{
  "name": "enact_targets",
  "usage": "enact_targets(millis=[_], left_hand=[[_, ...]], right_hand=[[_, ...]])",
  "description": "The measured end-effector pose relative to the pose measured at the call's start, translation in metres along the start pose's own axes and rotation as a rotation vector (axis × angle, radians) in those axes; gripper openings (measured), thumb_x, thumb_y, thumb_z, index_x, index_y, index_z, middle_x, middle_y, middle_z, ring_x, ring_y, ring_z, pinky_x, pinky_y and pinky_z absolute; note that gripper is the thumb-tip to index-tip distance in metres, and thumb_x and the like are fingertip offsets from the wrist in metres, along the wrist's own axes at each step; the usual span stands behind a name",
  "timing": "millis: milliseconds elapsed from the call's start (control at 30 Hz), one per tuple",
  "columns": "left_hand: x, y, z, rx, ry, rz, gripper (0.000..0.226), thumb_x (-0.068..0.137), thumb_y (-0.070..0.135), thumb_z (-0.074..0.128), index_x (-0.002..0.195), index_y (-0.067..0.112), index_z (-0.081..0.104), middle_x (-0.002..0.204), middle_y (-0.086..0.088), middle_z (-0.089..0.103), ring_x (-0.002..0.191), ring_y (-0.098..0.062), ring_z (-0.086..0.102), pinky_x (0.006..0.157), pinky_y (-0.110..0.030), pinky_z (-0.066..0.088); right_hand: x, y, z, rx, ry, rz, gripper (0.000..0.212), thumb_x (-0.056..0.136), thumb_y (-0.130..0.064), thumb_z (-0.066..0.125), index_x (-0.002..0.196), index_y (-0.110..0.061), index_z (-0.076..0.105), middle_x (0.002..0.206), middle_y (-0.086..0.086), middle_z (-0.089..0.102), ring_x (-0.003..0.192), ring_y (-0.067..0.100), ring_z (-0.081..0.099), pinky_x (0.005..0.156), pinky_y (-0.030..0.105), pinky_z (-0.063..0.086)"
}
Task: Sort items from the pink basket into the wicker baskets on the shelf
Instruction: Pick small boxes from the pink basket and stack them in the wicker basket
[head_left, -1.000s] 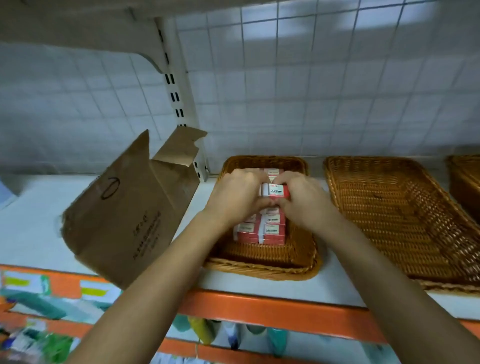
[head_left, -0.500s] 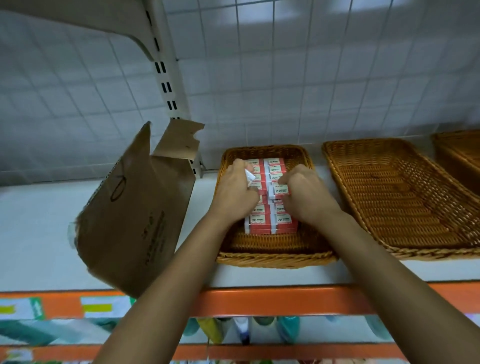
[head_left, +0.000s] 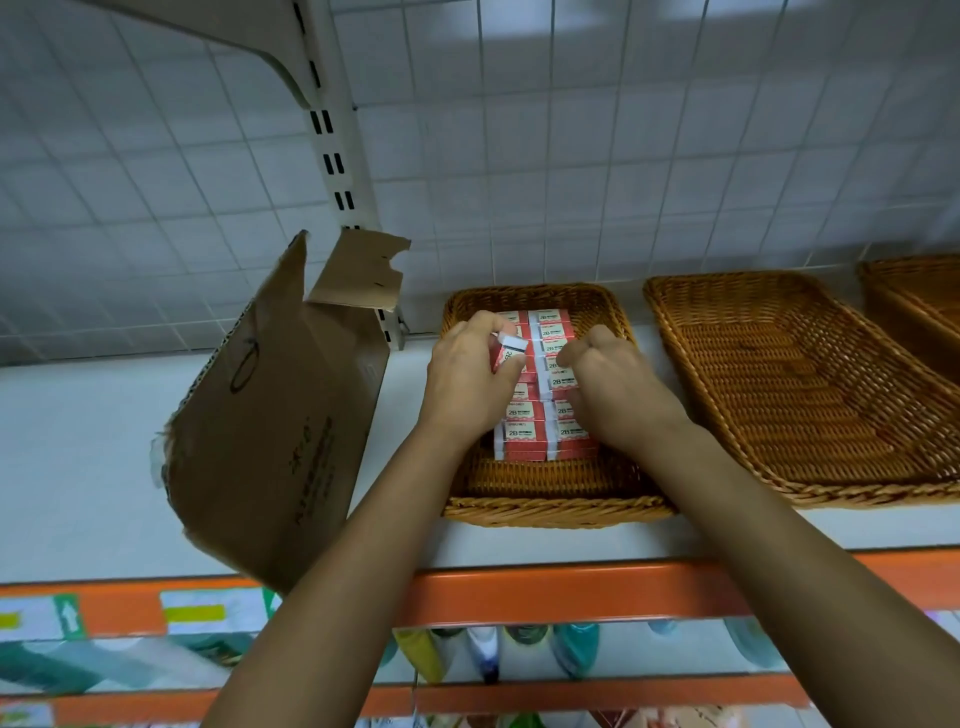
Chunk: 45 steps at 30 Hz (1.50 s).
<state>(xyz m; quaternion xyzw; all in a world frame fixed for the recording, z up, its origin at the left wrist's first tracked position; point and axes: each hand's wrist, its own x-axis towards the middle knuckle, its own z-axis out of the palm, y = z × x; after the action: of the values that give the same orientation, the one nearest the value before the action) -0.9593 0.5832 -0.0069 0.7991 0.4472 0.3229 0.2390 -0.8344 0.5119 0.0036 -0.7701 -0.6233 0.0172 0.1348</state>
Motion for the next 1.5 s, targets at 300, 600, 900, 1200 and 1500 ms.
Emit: enact_targets(millis=[300, 600, 900, 1200, 1500], left_hand=[[-0.004, 0.006, -0.005, -0.04, 0.048, 0.009, 0.019, 0.091, 0.026, 0.061, 0.107, 0.02, 0.054, 0.1, 0.001, 0.064, 0.087, -0.012, 0.063, 0.073, -0.032, 0.057], [-0.006, 0.003, -0.002, 0.182, -0.042, -0.028, 0.037, 0.085, 0.018, 0.064, 0.121, 0.017, 0.059, 0.123, -0.007, 0.056, 0.112, -0.021, 0.053, 0.083, -0.029, 0.048], [-0.015, 0.009, 0.002, 0.413, -0.044, -0.027, 0.044, 0.09, 0.029, 0.06, 0.131, 0.013, 0.053, 0.125, -0.009, 0.056, 0.11, -0.024, 0.055, 0.088, -0.031, 0.048], [-0.015, 0.008, 0.004, 0.456, -0.091, -0.028, 0.042, 0.092, 0.029, 0.057, 0.13, 0.011, 0.05, 0.122, -0.011, 0.06, 0.104, -0.027, 0.06, 0.084, -0.033, 0.051], [-0.016, 0.012, 0.002, 0.524, -0.13, -0.019, 0.038, 0.096, 0.023, 0.053, 0.13, 0.009, 0.046, 0.121, -0.014, 0.058, 0.107, -0.03, 0.058, 0.085, -0.036, 0.051]], right_hand=[[-0.002, -0.001, -0.002, 0.014, -0.007, -0.015, 0.036, 0.093, -0.017, 0.054, 0.129, -0.011, 0.047, 0.127, 0.012, 0.045, 0.117, 0.027, 0.046, 0.094, 0.034, 0.044], [-0.001, 0.002, 0.0, 0.021, 0.021, 0.005, 0.029, 0.091, -0.015, 0.057, 0.12, -0.011, 0.056, 0.124, 0.011, 0.05, 0.112, 0.028, 0.053, 0.092, 0.035, 0.047], [-0.003, 0.003, 0.001, 0.04, 0.021, 0.017, 0.032, 0.091, -0.015, 0.057, 0.122, -0.01, 0.052, 0.124, 0.011, 0.047, 0.112, 0.029, 0.053, 0.092, 0.037, 0.048], [0.0, 0.005, 0.006, 0.038, 0.045, 0.035, 0.036, 0.091, -0.018, 0.057, 0.124, -0.007, 0.048, 0.121, 0.013, 0.051, 0.109, 0.031, 0.054, 0.088, 0.039, 0.048], [-0.001, 0.006, 0.007, -0.027, 0.049, 0.031, 0.024, 0.091, -0.015, 0.051, 0.113, -0.005, 0.05, 0.107, 0.015, 0.061, 0.097, 0.034, 0.058, 0.073, 0.037, 0.048]])
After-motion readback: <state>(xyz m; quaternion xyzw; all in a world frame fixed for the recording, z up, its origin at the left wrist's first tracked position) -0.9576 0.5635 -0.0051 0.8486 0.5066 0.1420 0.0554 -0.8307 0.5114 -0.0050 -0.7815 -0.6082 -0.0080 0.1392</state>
